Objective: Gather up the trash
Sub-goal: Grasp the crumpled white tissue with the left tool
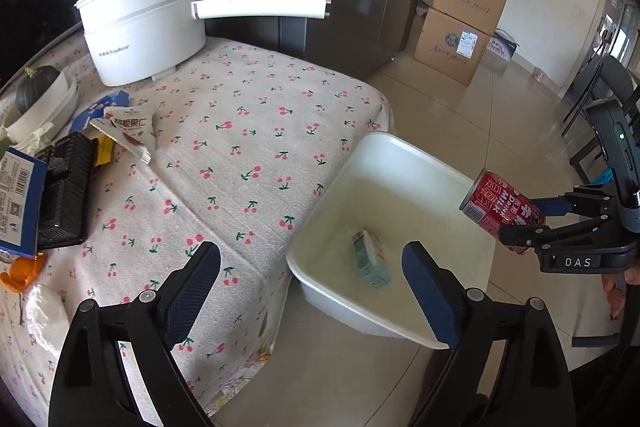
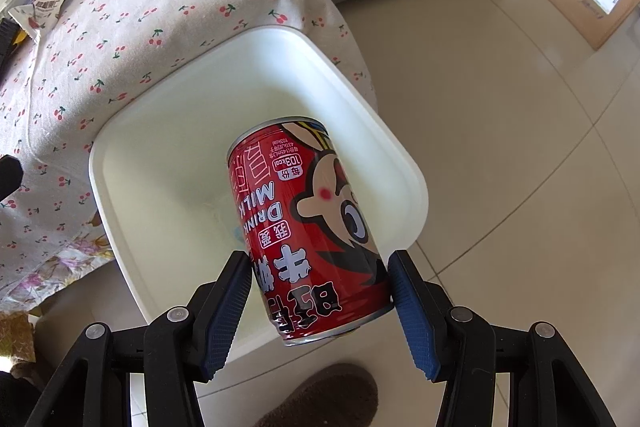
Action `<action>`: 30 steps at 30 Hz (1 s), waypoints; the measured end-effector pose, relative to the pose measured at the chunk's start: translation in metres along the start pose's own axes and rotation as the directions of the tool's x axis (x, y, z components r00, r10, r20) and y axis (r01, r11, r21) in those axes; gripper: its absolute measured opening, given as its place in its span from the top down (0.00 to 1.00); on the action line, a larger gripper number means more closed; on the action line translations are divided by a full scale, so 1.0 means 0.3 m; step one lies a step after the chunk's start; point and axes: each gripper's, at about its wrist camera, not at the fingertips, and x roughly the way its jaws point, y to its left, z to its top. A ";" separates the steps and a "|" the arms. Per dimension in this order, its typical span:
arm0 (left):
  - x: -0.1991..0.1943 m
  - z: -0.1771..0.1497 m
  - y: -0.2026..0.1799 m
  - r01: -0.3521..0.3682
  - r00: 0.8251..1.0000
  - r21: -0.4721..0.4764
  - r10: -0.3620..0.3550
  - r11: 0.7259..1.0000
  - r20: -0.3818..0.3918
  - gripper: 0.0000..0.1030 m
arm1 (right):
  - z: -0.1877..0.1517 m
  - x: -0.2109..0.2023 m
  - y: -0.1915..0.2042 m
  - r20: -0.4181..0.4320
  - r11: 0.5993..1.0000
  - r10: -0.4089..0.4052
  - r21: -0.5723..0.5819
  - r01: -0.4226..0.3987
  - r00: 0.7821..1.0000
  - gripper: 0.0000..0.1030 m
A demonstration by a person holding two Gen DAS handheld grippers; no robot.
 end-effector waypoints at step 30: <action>-0.280 -0.114 0.536 -0.255 0.963 -0.284 0.270 0.924 0.013 0.02 | 0.157 -0.149 0.286 0.227 1.000 0.012 -0.029 -0.006 0.974 0.12</action>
